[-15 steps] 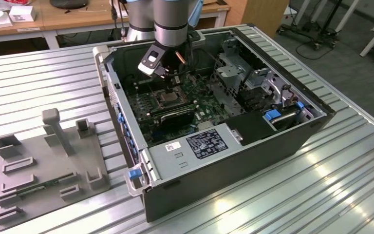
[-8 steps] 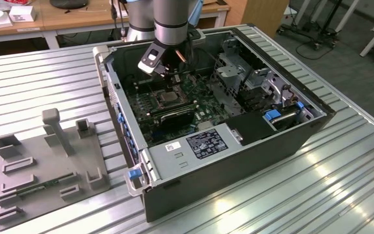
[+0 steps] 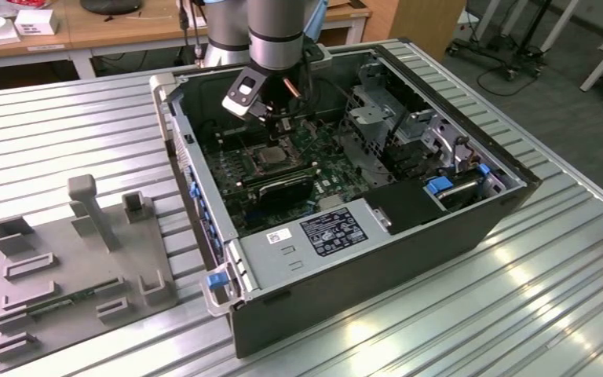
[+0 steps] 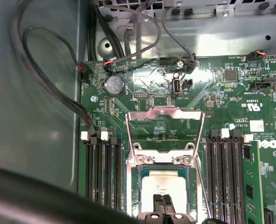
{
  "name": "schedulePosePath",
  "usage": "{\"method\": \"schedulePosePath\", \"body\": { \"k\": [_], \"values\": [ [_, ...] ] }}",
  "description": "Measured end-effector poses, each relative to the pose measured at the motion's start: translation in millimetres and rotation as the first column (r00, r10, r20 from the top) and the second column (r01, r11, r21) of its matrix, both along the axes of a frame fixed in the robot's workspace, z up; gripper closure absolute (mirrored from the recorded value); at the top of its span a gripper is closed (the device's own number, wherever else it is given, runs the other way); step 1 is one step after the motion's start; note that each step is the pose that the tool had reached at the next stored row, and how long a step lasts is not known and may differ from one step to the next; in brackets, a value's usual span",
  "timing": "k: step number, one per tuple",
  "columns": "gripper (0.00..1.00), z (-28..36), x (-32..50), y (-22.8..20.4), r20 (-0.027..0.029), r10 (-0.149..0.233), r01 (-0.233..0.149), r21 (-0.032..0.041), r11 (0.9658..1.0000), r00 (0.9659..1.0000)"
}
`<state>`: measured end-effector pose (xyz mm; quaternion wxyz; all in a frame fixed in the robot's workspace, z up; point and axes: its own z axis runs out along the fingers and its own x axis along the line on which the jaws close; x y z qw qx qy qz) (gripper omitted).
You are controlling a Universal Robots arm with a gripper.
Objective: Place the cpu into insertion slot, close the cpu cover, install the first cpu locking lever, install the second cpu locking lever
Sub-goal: 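Close the cpu cover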
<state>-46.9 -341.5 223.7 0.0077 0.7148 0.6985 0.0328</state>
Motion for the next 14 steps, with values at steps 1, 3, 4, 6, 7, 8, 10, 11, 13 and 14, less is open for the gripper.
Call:
{"method": "schedulePosePath", "body": {
  "k": [1, 3, 4, 6, 7, 8, 10, 11, 13, 14],
  "values": [
    [0.89, 0.3, 0.0, 0.0, 0.0000, 0.000, 0.000, 0.0000, 1.0000, 1.0000],
    [0.89, 0.8, 0.0, 0.0, 0.0001, 0.000, 0.000, 0.0001, 1.0000, 1.0000],
    [0.89, 1.0, 0.0, 0.0, 0.0001, 0.000, 0.000, 0.0002, 1.0000, 1.0000],
    [0.89, 1.2, 0.0, 0.0, 0.0001, 0.000, 0.000, 0.0003, 1.0000, 1.0000],
    [0.89, 1.5, 0.0, 0.0, 0.0001, 0.000, 0.000, 0.0002, 1.0000, 1.0000],
    [0.89, 1.5, 0.0, 0.0, 0.0001, 0.000, 0.000, 0.0002, 1.0000, 1.0000],
    [0.89, 1.5, 0.0, 0.0, 0.0001, 0.000, 0.000, 0.0002, 1.0000, 1.0000],
    [0.89, 1.5, 0.0, 0.0, 0.0001, 0.000, 0.000, 0.0002, 1.0000, 1.0000],
    [0.89, 1.6, 0.0, 0.0, 0.0001, 0.000, 0.000, 0.0003, 1.0000, 1.0000],
    [0.89, 1.6, 0.0, 0.0, 0.0001, 0.000, 0.000, 0.0002, 1.0000, 1.0000]
  ]
}}
